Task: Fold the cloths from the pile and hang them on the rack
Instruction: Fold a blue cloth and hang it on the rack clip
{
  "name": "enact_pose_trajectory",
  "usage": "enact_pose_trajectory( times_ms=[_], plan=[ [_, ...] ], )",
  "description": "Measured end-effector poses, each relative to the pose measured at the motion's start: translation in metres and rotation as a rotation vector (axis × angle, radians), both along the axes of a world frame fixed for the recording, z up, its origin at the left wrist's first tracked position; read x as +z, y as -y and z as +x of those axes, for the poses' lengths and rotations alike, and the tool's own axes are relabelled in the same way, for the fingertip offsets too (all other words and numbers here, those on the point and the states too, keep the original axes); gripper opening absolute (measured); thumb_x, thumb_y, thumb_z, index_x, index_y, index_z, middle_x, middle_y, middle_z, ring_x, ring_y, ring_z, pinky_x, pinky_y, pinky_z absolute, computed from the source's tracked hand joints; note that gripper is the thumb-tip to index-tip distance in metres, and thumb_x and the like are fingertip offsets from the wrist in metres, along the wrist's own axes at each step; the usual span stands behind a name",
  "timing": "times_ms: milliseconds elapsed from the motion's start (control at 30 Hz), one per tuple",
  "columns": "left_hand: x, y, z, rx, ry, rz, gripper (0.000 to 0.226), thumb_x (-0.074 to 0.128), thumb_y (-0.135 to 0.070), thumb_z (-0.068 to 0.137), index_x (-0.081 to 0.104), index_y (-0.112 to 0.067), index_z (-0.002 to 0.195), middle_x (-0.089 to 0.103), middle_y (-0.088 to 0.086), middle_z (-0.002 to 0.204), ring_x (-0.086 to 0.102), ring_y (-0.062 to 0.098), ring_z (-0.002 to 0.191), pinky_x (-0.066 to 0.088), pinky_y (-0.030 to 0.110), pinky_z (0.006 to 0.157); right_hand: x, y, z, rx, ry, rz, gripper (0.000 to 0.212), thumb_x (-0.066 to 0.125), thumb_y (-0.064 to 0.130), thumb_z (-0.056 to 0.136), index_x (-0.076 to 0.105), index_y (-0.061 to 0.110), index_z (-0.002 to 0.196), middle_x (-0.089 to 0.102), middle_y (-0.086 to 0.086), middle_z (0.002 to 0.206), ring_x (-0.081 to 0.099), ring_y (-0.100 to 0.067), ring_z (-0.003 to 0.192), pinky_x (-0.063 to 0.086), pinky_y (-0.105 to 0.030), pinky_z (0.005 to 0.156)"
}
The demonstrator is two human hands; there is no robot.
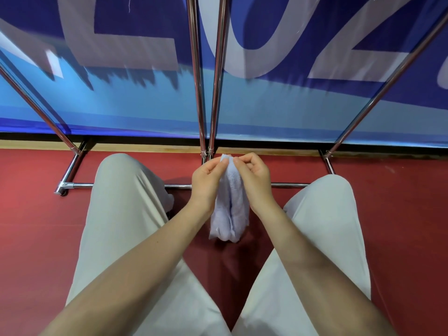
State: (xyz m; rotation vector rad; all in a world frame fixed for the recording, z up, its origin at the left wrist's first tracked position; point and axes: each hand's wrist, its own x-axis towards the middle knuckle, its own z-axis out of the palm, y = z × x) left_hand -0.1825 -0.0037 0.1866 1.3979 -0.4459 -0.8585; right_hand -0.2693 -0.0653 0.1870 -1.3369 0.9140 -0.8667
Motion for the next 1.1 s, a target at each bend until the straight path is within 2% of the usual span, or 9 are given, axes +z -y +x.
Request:
enact_pose_trajectory(
  times_ms=[200,400,533,633,733,833,933,1033,1100],
  plan=[
    [0.006,0.000,0.011,0.066,0.055,0.007,0.019,0.056,-0.019,0.095,0.071,-0.021,0.082,0.068,-0.003,0.082,0.059,0.010,0.082,0.047,0.030,0.080,-0.003,0.004,-0.005,0.160,-0.074,-0.101,0.011,0.061,0.003,0.088,0.058,0.014,0.085,0.056,0.008,0.073,0.049,-0.002,0.066,0.042,-0.016,0.065],
    [0.011,-0.002,0.033,0.106,0.049,-0.034,0.016,0.059,-0.027,0.089,0.073,-0.024,0.082,0.071,0.002,0.088,0.062,0.017,0.088,0.049,0.041,0.087,-0.016,0.005,-0.020,0.284,-0.240,-0.191,0.004,0.063,0.018,0.090,0.062,0.015,0.088,0.061,0.006,0.075,0.053,-0.006,0.069,0.044,-0.028,0.067],
    [0.013,-0.007,0.045,0.146,0.069,-0.045,0.022,0.057,-0.029,0.093,0.072,-0.013,0.097,0.071,0.014,0.101,0.063,0.017,0.090,0.049,0.036,0.086,-0.033,0.006,-0.030,0.275,-0.391,-0.272,0.003,0.062,0.032,0.088,0.061,0.030,0.087,0.064,0.001,0.078,0.058,-0.019,0.073,0.048,-0.040,0.071],
    [0.014,-0.010,0.056,0.237,0.003,-0.070,0.017,0.058,-0.026,0.093,0.073,-0.018,0.095,0.072,0.005,0.096,0.063,0.014,0.090,0.049,0.033,0.085,-0.044,0.010,-0.037,0.255,-0.414,-0.250,0.007,0.065,0.032,0.087,0.061,0.029,0.083,0.060,-0.005,0.073,0.050,-0.017,0.065,0.045,-0.040,0.066],
    [0.015,-0.011,0.070,0.332,-0.065,-0.103,0.014,0.057,-0.017,0.095,0.070,-0.013,0.097,0.071,-0.002,0.092,0.064,0.011,0.087,0.049,0.028,0.083,-0.054,0.012,-0.045,0.265,-0.452,-0.213,0.013,0.066,0.030,0.086,0.061,0.023,0.077,0.055,-0.011,0.069,0.043,-0.011,0.062,0.038,-0.034,0.061],
    [0.015,-0.015,0.079,0.404,-0.137,-0.138,0.014,0.056,-0.015,0.096,0.069,-0.018,0.092,0.073,-0.011,0.082,0.067,0.004,0.078,0.051,0.023,0.077,-0.062,0.014,-0.055,0.282,-0.528,-0.216,0.021,0.067,0.033,0.086,0.057,0.019,0.073,0.045,0.002,0.061,0.036,-0.009,0.059,0.031,-0.030,0.059],
    [0.013,-0.019,0.086,0.433,-0.151,-0.139,0.014,0.057,-0.018,0.095,0.070,-0.022,0.091,0.072,-0.013,0.077,0.064,0.005,0.073,0.050,0.021,0.069,-0.068,0.016,-0.065,0.295,-0.652,-0.254,0.028,0.067,0.041,0.084,0.051,0.024,0.069,0.045,0.009,0.059,0.038,-0.009,0.058,0.031,-0.029,0.058],
    [0.011,-0.019,0.092,0.448,-0.134,-0.143,0.013,0.057,-0.015,0.095,0.069,-0.018,0.093,0.073,-0.013,0.082,0.065,0.005,0.077,0.049,0.022,0.072,-0.072,0.019,-0.071,0.298,-0.749,-0.281,0.021,0.066,0.043,0.084,0.054,0.026,0.083,0.054,0.010,0.066,0.049,-0.011,0.062,0.039,-0.031,0.060],
    [0.008,-0.019,0.094,0.443,-0.118,-0.140,0.014,0.057,-0.014,0.094,0.070,-0.018,0.094,0.071,-0.009,0.086,0.064,0.007,0.081,0.048,0.023,0.076,-0.073,0.021,-0.072,0.285,-0.796,-0.313,0.028,0.066,0.044,0.084,0.051,0.023,0.095,0.053,0.010,0.071,0.052,-0.013,0.066,0.042,-0.033,0.061]
  ],
)
